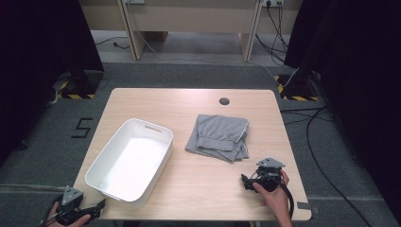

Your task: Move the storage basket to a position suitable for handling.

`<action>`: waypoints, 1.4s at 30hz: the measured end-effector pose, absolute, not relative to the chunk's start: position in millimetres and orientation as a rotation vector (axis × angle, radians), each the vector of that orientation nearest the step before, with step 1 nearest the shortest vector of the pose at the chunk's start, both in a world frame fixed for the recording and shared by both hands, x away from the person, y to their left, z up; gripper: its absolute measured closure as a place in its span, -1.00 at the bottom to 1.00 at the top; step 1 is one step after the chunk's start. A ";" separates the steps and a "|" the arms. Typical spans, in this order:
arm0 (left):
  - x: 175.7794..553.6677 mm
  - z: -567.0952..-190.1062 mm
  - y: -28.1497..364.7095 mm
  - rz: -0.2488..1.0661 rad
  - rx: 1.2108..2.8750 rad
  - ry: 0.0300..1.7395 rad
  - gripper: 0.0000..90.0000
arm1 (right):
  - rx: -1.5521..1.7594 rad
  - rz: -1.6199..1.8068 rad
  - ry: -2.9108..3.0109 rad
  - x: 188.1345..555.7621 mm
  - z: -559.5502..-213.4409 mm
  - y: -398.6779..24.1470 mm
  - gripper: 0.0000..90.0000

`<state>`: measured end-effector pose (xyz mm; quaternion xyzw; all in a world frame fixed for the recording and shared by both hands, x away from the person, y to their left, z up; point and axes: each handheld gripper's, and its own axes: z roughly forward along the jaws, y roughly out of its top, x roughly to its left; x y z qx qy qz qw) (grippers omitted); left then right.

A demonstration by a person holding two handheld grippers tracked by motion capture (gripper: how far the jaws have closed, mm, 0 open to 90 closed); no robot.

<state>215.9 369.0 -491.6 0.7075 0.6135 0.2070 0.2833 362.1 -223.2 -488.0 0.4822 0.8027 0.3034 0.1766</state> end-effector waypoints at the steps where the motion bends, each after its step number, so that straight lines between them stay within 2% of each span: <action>1: 215.9 -491.6 369.0 0.554 1.894 1.642 -0.73 | 1.363 0.856 2.274 362.0 -487.8 -223.2 -0.98; 4: 216.3 -491.6 368.8 0.553 1.894 1.643 -0.73 | 1.368 0.860 2.270 361.9 -487.7 -222.8 -0.94; 6: 216.5 -491.7 368.7 0.554 1.894 1.643 -0.74 | 1.363 0.897 2.240 361.0 -486.2 -223.0 -0.53; 8: 216.5 -491.9 368.6 0.555 1.893 1.642 -0.75 | 1.397 0.938 2.216 362.3 -483.1 -222.6 -0.77; 9: 216.5 -491.9 368.6 0.555 1.893 1.642 -0.75 | 1.400 0.945 2.201 363.2 -482.4 -222.3 -0.72; 10: 216.8 -491.9 368.4 0.554 1.894 1.642 -0.75 | 1.399 0.947 2.189 363.9 -481.4 -222.1 -0.56; 11: 216.8 -491.9 368.4 0.554 1.894 1.642 -0.76 | 1.395 0.951 2.188 364.7 -480.5 -222.3 -0.53; 12: 216.7 -492.2 368.4 0.556 1.892 1.641 -0.76 | 1.394 0.958 2.191 365.5 -480.1 -222.1 -0.66; 13: 216.7 -492.2 368.4 0.556 1.892 1.641 -0.76 | 1.400 0.966 2.190 365.9 -479.4 -221.2 -0.72; 14: 216.7 -492.2 368.4 0.557 1.891 1.640 -0.76 | 1.393 0.971 2.185 366.4 -478.8 -220.7 -0.60; 17: 216.8 -492.5 368.4 0.558 1.890 1.637 -0.76 | 1.367 0.985 2.178 369.5 -476.3 -217.9 -0.67; 19: 216.8 -492.6 368.3 0.558 1.889 1.638 -0.76 | 1.350 1.005 2.170 372.7 -473.3 -214.2 -0.58; 42: 216.9 -493.2 367.6 0.563 1.884 1.638 -0.79 | 1.203 1.066 2.211 430.5 -447.3 -146.4 -0.53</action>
